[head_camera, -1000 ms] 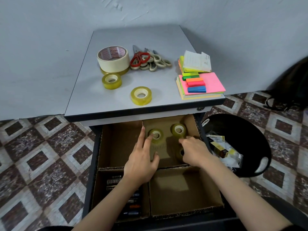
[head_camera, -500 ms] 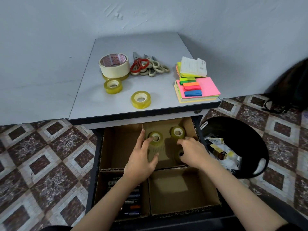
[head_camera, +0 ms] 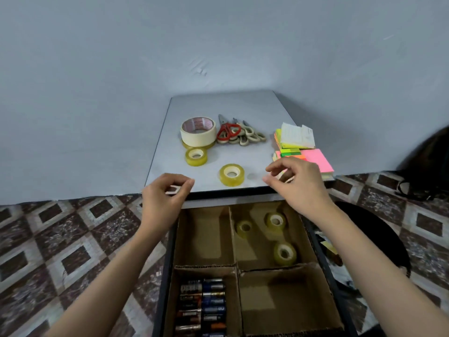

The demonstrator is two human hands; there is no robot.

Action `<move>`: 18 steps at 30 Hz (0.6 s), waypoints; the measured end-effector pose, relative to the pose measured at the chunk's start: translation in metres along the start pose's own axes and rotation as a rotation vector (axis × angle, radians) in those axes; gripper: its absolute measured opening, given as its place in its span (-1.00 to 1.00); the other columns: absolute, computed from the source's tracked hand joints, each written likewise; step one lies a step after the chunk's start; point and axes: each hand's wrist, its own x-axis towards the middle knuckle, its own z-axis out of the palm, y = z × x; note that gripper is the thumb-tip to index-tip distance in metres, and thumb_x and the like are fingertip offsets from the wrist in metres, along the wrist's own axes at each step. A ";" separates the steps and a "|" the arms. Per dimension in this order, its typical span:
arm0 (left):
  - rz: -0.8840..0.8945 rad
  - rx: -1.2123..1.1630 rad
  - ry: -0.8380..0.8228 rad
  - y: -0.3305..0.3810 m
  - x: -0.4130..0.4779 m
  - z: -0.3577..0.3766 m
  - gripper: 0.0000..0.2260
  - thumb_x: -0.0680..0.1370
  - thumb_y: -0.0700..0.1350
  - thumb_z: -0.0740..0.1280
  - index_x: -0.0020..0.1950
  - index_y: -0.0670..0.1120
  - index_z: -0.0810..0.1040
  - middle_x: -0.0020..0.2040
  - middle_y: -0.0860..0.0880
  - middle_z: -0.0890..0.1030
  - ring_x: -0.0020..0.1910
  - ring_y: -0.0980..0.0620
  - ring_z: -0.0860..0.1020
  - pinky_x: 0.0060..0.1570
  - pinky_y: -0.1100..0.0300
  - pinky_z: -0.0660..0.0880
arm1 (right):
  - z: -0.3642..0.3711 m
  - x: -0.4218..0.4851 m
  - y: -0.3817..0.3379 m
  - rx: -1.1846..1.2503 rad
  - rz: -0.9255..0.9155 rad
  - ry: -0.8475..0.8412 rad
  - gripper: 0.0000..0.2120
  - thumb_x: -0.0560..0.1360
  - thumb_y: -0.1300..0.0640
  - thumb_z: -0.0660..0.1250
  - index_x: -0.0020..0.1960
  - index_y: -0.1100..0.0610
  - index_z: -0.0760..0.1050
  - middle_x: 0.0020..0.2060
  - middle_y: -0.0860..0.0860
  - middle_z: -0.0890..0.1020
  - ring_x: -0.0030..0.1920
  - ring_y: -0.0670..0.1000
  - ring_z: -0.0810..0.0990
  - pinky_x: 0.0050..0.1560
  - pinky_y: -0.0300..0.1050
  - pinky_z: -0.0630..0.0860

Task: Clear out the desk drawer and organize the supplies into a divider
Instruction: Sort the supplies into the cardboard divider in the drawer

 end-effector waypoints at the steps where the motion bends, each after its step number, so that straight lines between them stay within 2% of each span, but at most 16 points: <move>1: 0.006 0.022 0.010 0.000 0.009 0.000 -0.95 0.47 -0.11 0.42 -0.18 0.02 0.60 -0.17 0.13 0.62 -0.15 0.22 0.57 -0.12 0.38 0.50 | 0.007 0.005 -0.006 -0.025 -0.009 -0.052 -0.75 0.41 0.08 0.46 0.06 0.09 0.57 -0.11 -0.05 0.58 -0.23 -0.09 0.54 -0.20 -0.29 0.41; 3: 0.019 0.070 0.010 -0.001 0.026 0.000 -0.97 0.47 -0.10 0.42 -0.12 -0.01 0.60 -0.09 0.04 0.63 -0.08 0.13 0.57 -0.04 0.30 0.50 | 0.022 0.014 -0.017 -0.108 -0.015 -0.159 -0.58 0.41 -0.01 0.45 0.22 0.06 0.48 0.08 -0.03 0.51 -0.03 -0.04 0.54 -0.05 -0.23 0.41; 7: -0.092 0.121 -0.075 -0.008 0.052 0.017 -0.69 0.43 -0.08 0.46 0.15 -0.03 0.51 0.19 -0.03 0.50 0.11 0.08 0.48 0.10 0.24 0.43 | 0.050 0.026 -0.020 -0.180 0.001 -0.232 -0.40 0.39 -0.05 0.45 0.35 0.09 0.35 0.22 0.02 0.42 0.20 0.01 0.45 0.14 -0.19 0.35; 9: -0.133 0.153 -0.105 -0.014 0.059 0.024 -0.53 0.42 -0.06 0.47 0.28 -0.05 0.42 0.27 -0.05 0.44 0.20 0.04 0.44 0.18 0.19 0.41 | 0.061 0.029 -0.020 -0.180 0.026 -0.211 -0.32 0.37 -0.08 0.46 0.38 0.10 0.30 0.24 0.02 0.39 0.25 0.02 0.43 0.19 -0.16 0.36; 12: -0.142 0.205 -0.128 -0.022 0.068 0.030 -0.40 0.40 -0.04 0.48 0.38 -0.08 0.32 0.33 -0.09 0.40 0.29 -0.02 0.40 0.28 0.09 0.39 | 0.071 0.033 -0.017 -0.200 0.063 -0.180 -0.24 0.34 -0.17 0.46 0.41 0.09 0.26 0.26 0.01 0.36 0.26 0.01 0.41 0.20 -0.12 0.40; 18: -0.130 0.174 -0.141 -0.024 0.085 0.039 -0.30 0.38 -0.05 0.51 0.43 -0.09 0.26 0.33 -0.09 0.43 0.31 -0.02 0.39 0.22 0.18 0.34 | 0.079 0.037 -0.013 -0.276 0.075 -0.134 -0.25 0.30 -0.28 0.43 0.33 0.08 0.34 0.22 0.00 0.36 0.20 0.00 0.43 0.14 -0.14 0.41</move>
